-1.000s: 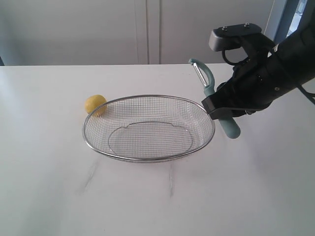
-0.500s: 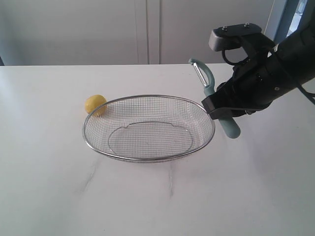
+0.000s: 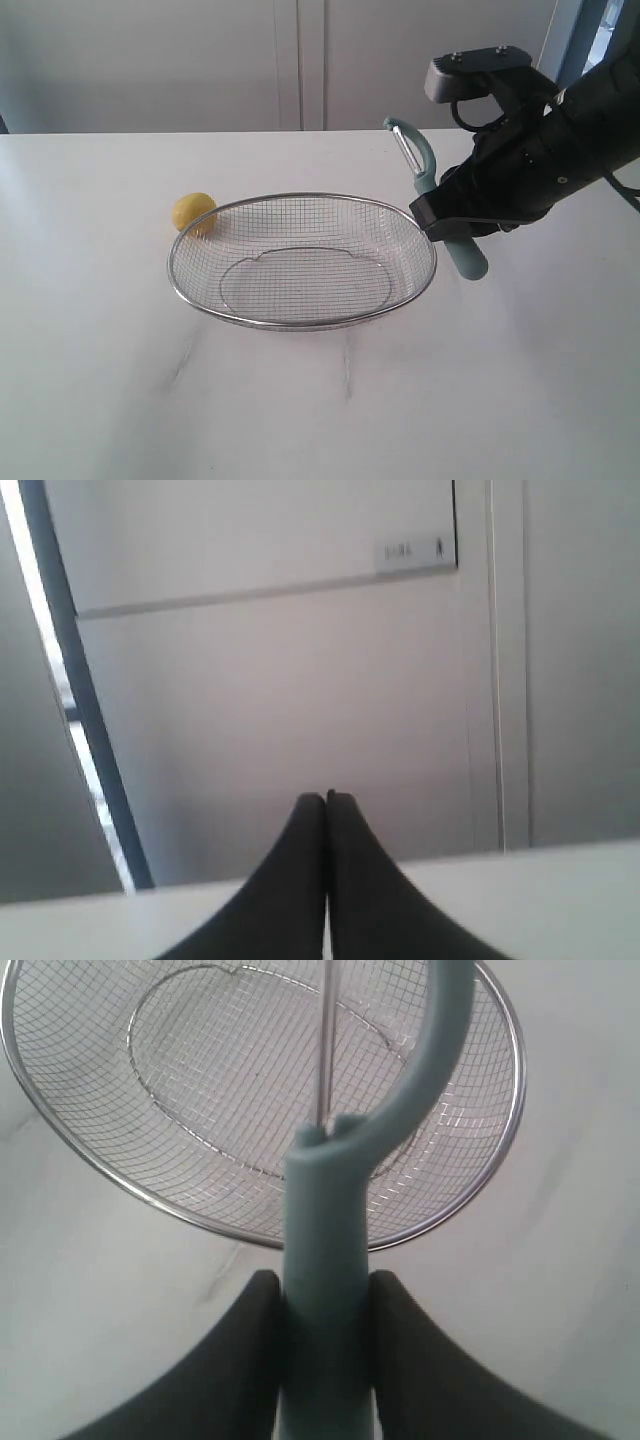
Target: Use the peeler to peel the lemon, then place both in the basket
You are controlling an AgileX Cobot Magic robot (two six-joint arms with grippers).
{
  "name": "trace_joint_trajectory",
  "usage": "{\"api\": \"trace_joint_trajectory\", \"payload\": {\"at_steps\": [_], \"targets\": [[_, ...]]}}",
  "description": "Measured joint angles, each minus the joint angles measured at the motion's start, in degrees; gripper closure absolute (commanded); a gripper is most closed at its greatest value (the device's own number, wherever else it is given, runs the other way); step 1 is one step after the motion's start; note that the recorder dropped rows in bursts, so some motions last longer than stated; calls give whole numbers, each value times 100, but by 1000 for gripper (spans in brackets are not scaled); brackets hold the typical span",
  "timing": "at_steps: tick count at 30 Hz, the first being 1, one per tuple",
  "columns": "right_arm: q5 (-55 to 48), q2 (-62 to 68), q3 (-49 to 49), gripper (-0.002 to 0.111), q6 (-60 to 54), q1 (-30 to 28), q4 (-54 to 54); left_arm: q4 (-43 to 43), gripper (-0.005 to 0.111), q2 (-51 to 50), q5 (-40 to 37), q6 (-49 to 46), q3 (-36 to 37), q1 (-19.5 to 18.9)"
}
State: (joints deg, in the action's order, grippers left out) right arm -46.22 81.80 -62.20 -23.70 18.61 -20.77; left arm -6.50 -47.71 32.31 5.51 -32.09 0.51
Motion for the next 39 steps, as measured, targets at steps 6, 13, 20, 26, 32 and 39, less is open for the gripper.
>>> {"api": "trace_joint_trajectory", "payload": {"at_steps": [6, 13, 20, 26, 32, 39], "targets": [[9, 0, 0, 108, 0, 0, -12, -513, 107, -1931, -2205, 146, -1277, 0], [9, 0, 0, 108, 0, 0, -12, -618, 107, -3559, -4504, -70, -2673, 24], [44, 0, 0, 108, 0, 0, -12, 1658, 107, -5863, -7464, -2794, -5616, 592], [57, 0, 0, 108, 0, 0, -12, 1702, 107, -6967, -7980, -2969, -7639, 1192], [57, 0, 0, 108, 13, 0, -34, 1763, 72, -7629, -8034, -3091, -8223, 1396], [57, 0, 0, 108, 26, 0, -115, 1777, 12, -7774, -8029, -3234, -8235, 1398]]}}
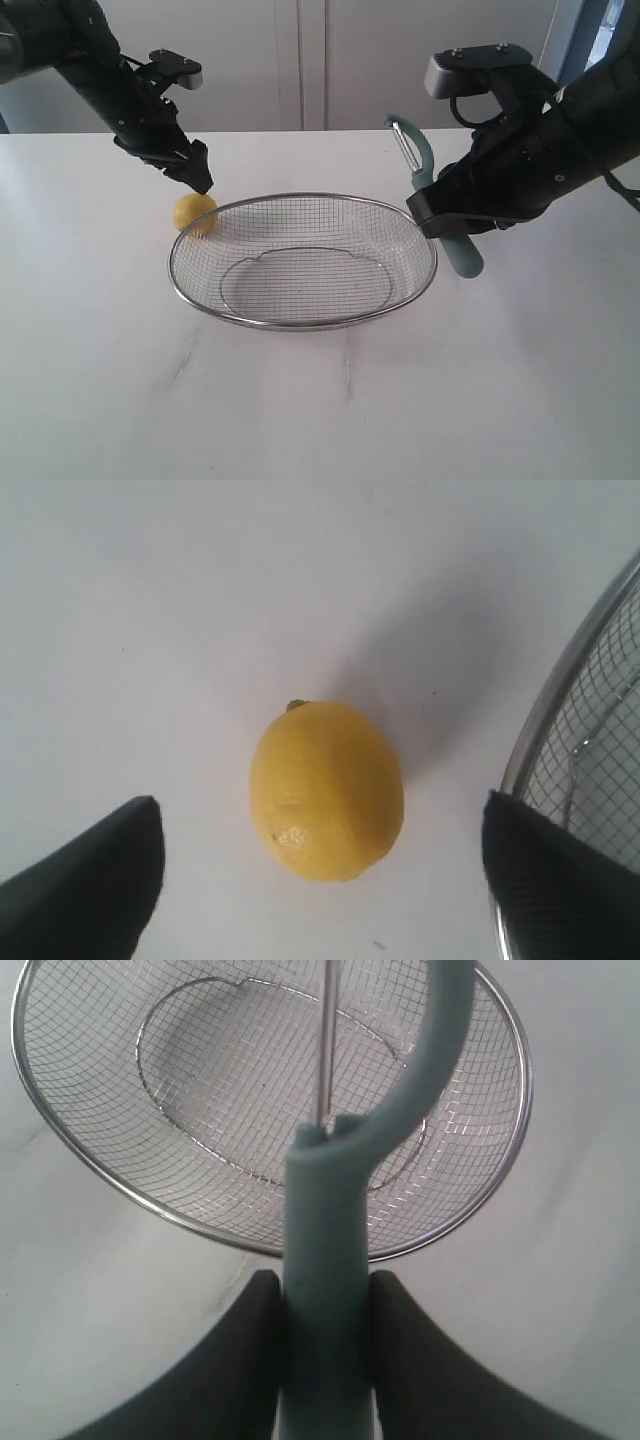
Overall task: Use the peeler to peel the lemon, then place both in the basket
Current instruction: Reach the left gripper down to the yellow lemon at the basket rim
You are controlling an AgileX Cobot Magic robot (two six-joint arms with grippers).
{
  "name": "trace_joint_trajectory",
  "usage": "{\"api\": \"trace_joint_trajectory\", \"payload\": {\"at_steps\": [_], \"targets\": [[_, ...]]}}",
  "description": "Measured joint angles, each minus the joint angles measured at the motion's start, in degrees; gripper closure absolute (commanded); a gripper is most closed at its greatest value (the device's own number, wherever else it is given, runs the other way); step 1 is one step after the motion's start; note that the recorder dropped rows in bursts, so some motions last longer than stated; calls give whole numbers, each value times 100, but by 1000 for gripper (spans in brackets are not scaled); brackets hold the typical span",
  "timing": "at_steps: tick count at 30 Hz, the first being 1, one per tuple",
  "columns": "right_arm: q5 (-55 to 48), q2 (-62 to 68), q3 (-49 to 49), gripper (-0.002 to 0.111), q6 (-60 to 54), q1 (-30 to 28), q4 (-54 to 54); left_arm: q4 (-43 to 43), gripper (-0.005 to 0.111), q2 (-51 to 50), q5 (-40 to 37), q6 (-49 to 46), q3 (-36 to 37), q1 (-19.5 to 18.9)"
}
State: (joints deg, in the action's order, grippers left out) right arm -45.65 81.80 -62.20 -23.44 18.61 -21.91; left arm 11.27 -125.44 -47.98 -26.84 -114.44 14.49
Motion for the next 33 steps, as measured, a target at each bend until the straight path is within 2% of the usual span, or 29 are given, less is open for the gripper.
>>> {"api": "trace_joint_trajectory", "payload": {"at_steps": [21, 33], "targets": [[0, 0, 0, 108, 11, 0, -10, -59, 13, -339, 627, -24, 0, 13], [0, 0, 0, 108, 11, 0, -10, -58, 13, -527, 653, -24, 0, 22]]}}
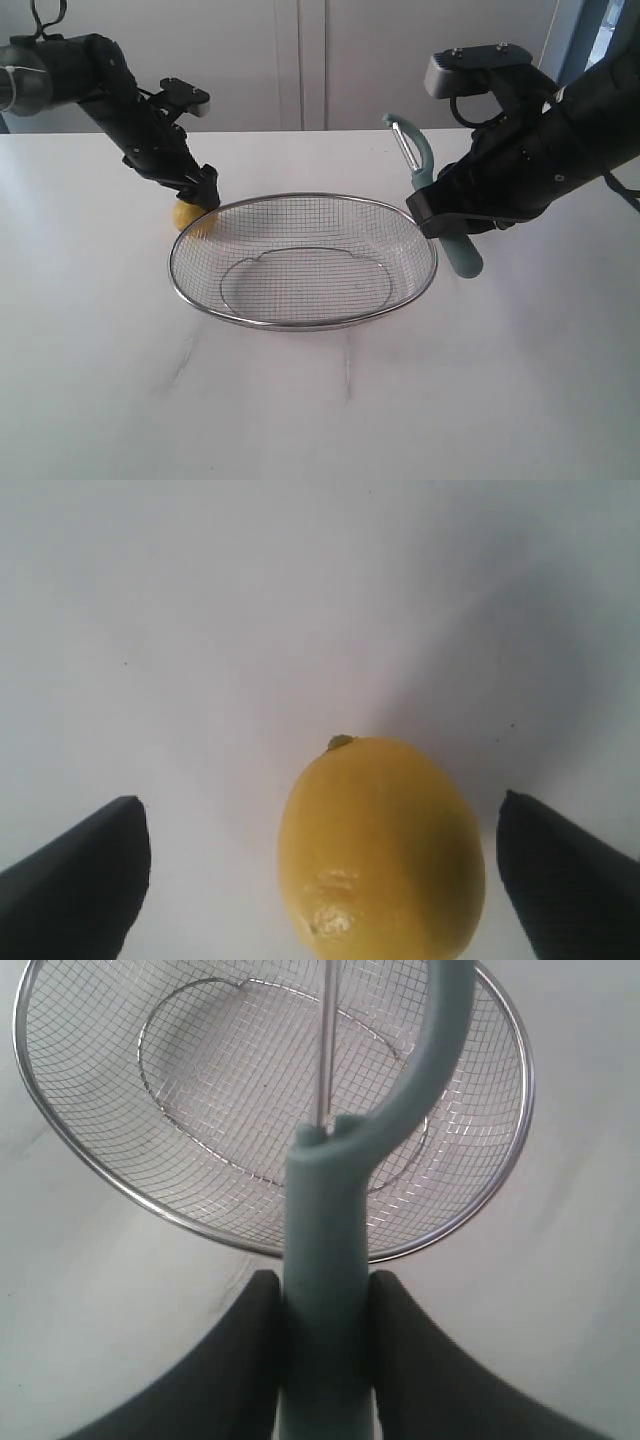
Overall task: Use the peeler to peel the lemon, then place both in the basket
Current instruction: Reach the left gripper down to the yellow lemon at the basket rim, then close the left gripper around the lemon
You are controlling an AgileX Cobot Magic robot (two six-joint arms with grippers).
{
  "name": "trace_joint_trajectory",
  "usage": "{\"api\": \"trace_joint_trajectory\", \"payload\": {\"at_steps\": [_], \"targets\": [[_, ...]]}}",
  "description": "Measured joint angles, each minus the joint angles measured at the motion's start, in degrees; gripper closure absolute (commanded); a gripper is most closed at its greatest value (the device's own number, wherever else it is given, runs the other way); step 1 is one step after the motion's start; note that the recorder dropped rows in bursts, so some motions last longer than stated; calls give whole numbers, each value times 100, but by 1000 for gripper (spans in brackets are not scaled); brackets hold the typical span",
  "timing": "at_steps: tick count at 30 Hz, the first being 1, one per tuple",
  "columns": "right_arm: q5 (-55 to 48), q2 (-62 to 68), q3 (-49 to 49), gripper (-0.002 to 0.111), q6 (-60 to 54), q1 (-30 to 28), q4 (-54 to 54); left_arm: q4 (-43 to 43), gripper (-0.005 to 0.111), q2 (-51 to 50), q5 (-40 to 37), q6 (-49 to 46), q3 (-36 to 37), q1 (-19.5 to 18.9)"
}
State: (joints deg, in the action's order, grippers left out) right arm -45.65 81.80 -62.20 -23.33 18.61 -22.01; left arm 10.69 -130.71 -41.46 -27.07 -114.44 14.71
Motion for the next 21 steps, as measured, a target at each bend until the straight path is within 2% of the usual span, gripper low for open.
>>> {"api": "trace_joint_trajectory", "payload": {"at_steps": [21], "targets": [[0, 0, 0, 108, 0, 0, -4, 104, 13, -325, -130, 0, 0, 0]]}}
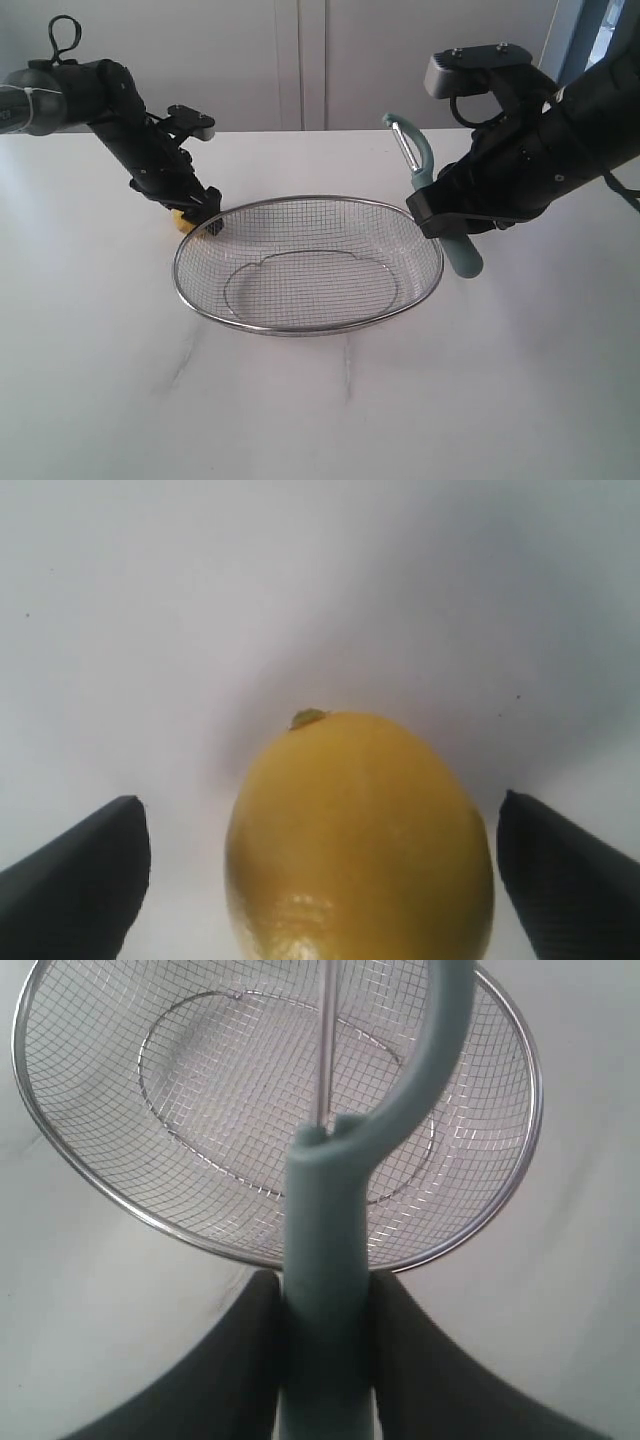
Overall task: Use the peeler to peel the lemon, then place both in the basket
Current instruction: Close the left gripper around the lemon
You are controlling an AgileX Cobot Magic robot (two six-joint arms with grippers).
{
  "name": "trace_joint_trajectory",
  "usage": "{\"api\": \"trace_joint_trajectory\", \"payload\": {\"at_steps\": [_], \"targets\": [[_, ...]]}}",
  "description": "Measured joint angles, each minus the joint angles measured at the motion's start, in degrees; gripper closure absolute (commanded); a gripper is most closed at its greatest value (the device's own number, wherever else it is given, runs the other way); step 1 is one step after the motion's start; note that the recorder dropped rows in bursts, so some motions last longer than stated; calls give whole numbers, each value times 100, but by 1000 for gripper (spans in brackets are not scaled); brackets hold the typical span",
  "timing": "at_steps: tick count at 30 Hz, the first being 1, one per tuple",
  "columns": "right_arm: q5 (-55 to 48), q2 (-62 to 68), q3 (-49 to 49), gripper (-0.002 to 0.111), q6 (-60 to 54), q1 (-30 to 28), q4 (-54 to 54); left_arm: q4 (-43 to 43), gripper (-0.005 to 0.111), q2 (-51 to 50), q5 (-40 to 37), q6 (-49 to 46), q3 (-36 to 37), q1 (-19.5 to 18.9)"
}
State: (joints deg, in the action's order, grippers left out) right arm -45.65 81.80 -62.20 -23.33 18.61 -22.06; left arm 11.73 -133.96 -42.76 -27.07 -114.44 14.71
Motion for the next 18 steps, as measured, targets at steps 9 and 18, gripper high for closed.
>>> {"api": "trace_joint_trajectory", "payload": {"at_steps": [9, 18], "targets": [[0, 0, 0, 108, 0, 0, 0, 11, 13, -90, 21, 0, 0, 0], [0, 0, 0, 108, 0, 0, 0, 25, 13, -90, 118, 0, 0, 0]]}}
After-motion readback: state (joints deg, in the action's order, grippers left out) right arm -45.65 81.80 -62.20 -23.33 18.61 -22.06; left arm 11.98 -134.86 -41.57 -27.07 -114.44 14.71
